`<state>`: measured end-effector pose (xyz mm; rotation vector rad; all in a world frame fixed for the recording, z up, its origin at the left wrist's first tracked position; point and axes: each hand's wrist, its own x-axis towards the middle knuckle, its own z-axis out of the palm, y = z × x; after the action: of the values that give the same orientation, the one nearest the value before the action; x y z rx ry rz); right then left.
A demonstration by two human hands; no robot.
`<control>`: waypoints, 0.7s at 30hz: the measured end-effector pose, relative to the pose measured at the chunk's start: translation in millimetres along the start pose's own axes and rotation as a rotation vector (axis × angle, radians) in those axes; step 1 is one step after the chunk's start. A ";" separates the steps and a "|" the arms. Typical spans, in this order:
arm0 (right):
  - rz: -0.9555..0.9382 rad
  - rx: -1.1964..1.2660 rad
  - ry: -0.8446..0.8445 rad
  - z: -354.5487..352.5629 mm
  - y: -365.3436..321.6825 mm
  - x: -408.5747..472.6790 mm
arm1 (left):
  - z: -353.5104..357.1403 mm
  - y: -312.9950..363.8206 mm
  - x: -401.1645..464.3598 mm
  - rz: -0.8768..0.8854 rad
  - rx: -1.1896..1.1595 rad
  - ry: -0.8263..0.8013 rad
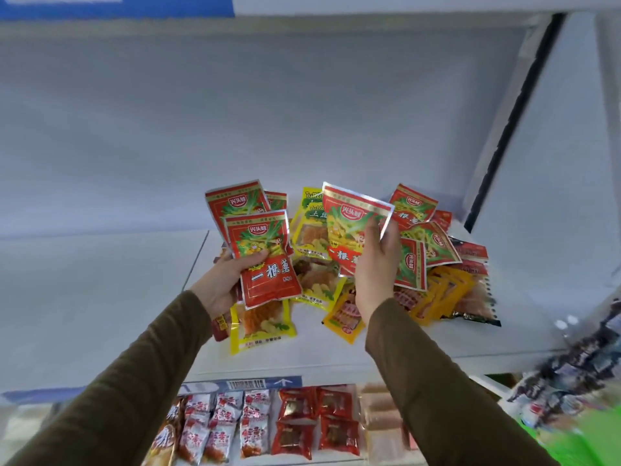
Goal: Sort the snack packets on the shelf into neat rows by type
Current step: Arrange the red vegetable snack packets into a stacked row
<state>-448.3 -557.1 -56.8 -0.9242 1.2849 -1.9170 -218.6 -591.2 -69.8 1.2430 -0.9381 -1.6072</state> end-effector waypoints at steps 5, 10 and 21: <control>-0.003 -0.225 -0.184 17.6 -5.5 23.1 | 18.6 0.7 0.3 -0.016 -0.011 -0.039; -0.131 -0.768 -0.364 38.0 18.8 17.1 | 39.3 -0.5 -3.4 -0.038 -0.096 -0.134; -0.054 -0.643 -0.304 43.6 28.7 13.2 | 47.1 -3.1 7.3 -0.071 -0.041 -0.096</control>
<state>-415.7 -598.1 -69.3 -1.5094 1.7231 -1.3281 -266.0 -594.6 -64.8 1.1912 -0.9244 -1.7468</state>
